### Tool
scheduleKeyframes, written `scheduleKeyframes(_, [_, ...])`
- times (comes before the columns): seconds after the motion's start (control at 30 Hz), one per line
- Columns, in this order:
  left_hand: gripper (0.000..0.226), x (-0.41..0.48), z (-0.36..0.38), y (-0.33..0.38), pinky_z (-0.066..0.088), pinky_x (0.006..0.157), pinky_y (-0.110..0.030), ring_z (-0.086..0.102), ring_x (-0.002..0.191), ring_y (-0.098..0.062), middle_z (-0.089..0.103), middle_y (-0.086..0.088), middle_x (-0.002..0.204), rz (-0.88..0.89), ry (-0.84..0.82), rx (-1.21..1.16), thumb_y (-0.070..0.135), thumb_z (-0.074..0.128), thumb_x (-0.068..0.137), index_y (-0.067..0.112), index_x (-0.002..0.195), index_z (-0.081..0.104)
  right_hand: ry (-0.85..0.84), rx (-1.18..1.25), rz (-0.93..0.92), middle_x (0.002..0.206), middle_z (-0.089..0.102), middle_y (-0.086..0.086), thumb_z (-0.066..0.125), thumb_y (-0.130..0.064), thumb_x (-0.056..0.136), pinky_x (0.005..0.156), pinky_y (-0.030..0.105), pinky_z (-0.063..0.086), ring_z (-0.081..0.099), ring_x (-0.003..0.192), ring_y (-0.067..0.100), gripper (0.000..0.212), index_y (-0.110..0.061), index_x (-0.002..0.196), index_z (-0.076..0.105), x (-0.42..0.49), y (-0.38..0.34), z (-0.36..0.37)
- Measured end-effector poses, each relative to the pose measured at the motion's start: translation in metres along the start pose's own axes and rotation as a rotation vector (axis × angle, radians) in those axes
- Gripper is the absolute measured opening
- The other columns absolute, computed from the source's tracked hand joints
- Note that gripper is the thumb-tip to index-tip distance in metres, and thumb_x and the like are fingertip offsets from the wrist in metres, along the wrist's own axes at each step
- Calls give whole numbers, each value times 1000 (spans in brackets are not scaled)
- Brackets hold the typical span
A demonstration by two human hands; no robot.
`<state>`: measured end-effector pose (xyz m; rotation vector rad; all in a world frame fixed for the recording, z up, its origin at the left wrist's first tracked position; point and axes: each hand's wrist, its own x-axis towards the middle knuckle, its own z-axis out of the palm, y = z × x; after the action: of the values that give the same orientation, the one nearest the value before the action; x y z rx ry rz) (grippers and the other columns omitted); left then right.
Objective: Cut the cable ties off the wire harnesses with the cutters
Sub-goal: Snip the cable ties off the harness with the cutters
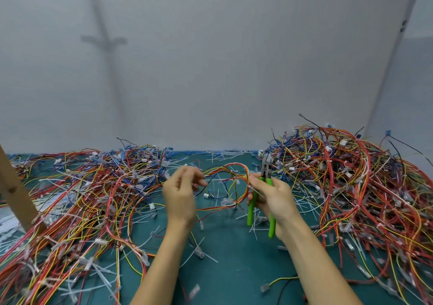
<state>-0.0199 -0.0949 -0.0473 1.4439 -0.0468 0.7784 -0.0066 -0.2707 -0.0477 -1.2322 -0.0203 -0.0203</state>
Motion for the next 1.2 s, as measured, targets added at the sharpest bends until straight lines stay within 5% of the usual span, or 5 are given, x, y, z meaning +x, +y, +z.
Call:
scheduleKeyframes(0.13, [18,-9,12,-4,54,80,-27,71,89,-13,76,6,89,-43,-398,174,31,60,81,28,92,74,-27,9,-4,66,63,4,64,-2,90,57,32,53,58,57,18,8,-7,93,70,0,1,1])
scheduleKeyframes(0.27, [22,-13,17,-8,55,79,-27,70,85,-11,76,3,92,-102,-488,140,24,70,85,25,107,71,-102,-10,-24,75,68,10,62,0,89,61,30,55,61,63,20,16,-8,91,75,-4,0,4])
scheduleKeyframes(0.47, [14,-8,17,-10,57,66,-26,71,72,-15,74,-3,85,-182,-386,-4,0,60,93,11,101,64,-130,-11,-44,83,73,14,62,-2,89,63,29,54,62,67,21,12,-5,95,73,-6,-2,6])
scheduleKeyframes(0.8, [11,-5,18,-13,57,70,-23,70,77,-9,70,-5,84,-237,-315,-37,-5,63,87,6,90,62,-213,-136,-127,80,74,12,63,-3,90,69,34,57,61,68,20,11,-8,83,70,-12,-1,11])
scheduleKeyframes(1.2, [29,-6,17,-4,58,71,-26,72,78,-20,76,-12,93,-285,-352,-219,-1,56,94,13,119,51,-66,-96,-139,71,72,3,68,-18,89,62,25,56,63,62,13,9,-9,86,68,-9,3,13])
